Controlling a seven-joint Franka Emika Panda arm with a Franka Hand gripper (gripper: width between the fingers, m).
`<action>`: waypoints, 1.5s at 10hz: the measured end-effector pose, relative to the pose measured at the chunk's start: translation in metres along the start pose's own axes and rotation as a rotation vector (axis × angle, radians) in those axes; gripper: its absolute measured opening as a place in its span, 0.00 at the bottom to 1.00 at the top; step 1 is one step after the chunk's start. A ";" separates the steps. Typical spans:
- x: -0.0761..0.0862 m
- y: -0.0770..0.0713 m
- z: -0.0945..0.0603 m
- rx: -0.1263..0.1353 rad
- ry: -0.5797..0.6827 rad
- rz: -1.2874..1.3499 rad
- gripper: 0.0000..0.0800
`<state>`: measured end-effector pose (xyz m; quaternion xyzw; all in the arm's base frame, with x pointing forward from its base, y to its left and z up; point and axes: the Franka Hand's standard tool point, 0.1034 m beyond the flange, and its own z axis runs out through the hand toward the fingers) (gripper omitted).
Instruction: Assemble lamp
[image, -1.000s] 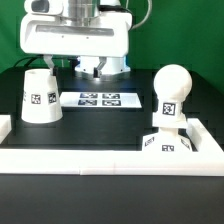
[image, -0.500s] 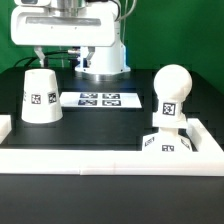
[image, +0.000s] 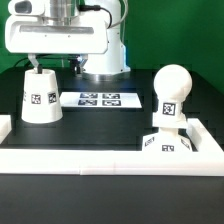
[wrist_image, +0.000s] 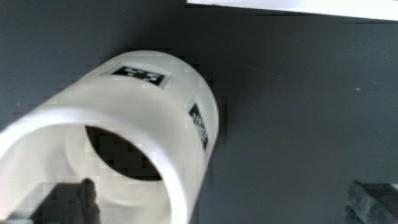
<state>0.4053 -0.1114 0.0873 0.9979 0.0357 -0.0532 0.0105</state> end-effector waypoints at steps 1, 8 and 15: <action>-0.001 0.001 0.005 -0.003 -0.006 -0.007 0.87; -0.001 -0.002 0.019 -0.016 -0.023 -0.031 0.72; 0.000 -0.002 0.018 -0.016 -0.021 -0.031 0.06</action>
Offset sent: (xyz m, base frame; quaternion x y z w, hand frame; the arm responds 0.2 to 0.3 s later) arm 0.0030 0.0022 -0.0148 -0.0018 0.0149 -0.0050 0.9999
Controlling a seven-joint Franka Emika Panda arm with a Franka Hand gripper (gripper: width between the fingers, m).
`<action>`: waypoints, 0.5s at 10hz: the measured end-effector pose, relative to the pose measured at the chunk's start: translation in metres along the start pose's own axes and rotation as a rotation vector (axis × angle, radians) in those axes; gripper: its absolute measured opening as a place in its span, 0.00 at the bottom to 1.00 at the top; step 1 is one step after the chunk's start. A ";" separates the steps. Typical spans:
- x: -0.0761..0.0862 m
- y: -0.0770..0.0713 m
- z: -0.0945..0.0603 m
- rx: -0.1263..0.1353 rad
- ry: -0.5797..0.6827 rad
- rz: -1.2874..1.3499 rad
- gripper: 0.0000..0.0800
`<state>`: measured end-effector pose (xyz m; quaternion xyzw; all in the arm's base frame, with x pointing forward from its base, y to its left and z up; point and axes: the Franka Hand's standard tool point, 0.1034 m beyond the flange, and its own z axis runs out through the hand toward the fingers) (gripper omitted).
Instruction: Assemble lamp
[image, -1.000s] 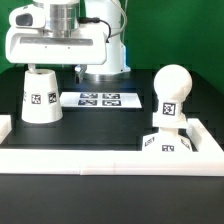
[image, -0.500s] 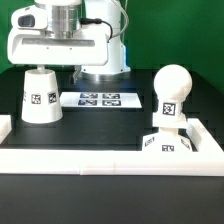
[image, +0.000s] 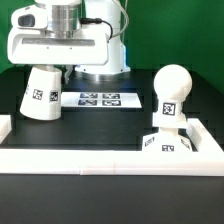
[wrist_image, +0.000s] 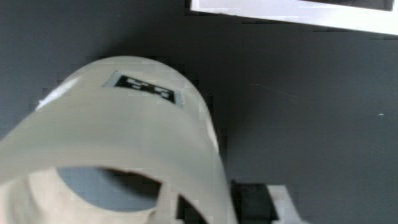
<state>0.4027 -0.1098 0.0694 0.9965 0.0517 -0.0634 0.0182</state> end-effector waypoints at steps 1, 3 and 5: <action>0.000 0.000 0.000 0.000 0.000 0.000 0.06; 0.000 -0.002 -0.001 0.001 -0.002 0.007 0.06; 0.003 -0.017 -0.013 0.016 -0.009 0.020 0.06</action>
Offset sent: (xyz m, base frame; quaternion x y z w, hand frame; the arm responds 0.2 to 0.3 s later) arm -0.0005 0.0119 0.0170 -0.0141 -0.0230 0.0254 0.9993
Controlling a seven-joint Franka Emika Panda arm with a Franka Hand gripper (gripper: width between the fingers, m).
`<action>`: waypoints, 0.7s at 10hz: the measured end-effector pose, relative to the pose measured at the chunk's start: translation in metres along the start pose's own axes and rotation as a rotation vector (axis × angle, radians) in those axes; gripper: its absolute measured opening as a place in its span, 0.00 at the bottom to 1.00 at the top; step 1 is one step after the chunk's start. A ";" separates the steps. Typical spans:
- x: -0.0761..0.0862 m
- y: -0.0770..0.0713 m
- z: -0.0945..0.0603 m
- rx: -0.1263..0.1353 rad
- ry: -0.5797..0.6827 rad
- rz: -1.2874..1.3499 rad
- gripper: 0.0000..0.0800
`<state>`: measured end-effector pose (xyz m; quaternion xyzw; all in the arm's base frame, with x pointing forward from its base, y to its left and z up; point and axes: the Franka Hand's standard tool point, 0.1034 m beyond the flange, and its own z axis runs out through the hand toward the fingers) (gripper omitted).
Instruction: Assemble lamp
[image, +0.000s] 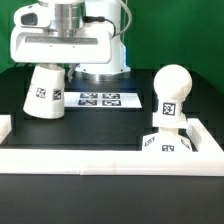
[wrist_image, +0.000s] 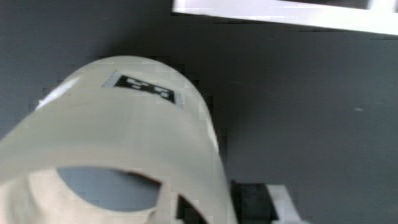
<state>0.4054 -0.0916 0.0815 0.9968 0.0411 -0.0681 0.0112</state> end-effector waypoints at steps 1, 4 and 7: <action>0.001 -0.009 -0.009 0.011 -0.009 0.017 0.06; 0.019 -0.037 -0.046 0.035 -0.027 0.046 0.06; 0.048 -0.062 -0.081 0.034 -0.031 0.091 0.06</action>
Offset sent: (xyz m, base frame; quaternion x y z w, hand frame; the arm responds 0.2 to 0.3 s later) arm 0.0295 0.0457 0.0448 0.0360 -0.0198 0.0478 0.9980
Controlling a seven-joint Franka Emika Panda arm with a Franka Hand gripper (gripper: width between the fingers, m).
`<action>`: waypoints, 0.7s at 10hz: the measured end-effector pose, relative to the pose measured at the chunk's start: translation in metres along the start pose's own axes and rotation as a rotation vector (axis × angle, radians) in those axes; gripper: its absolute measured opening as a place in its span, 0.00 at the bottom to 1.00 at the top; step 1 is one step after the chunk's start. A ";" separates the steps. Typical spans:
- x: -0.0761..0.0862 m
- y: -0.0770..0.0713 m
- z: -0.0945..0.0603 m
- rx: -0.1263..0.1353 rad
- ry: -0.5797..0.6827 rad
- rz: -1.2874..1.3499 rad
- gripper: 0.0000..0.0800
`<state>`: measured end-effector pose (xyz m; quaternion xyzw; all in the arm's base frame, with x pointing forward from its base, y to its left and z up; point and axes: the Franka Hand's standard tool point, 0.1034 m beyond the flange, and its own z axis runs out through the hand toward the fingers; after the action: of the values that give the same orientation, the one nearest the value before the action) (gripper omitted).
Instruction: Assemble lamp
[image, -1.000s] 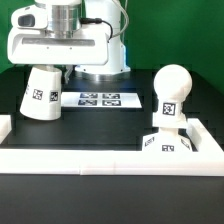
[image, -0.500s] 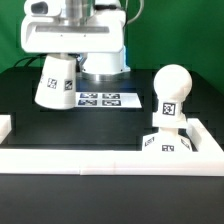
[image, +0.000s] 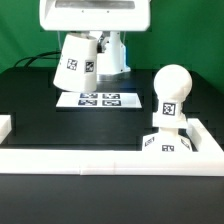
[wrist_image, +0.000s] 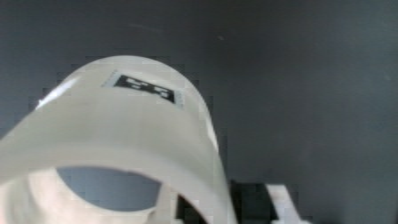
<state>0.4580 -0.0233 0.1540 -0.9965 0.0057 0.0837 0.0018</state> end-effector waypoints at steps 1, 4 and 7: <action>0.009 -0.007 -0.010 -0.003 0.002 0.010 0.06; 0.013 -0.008 -0.011 -0.007 -0.003 0.014 0.06; 0.012 -0.011 -0.012 -0.004 -0.007 0.019 0.06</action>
Offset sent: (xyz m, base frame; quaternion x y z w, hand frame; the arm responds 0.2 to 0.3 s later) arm 0.0000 0.0000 0.0000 0.0000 0.0000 0.0000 1.0000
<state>0.4719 -0.0121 0.1639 -0.9961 0.0150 0.0874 -0.0010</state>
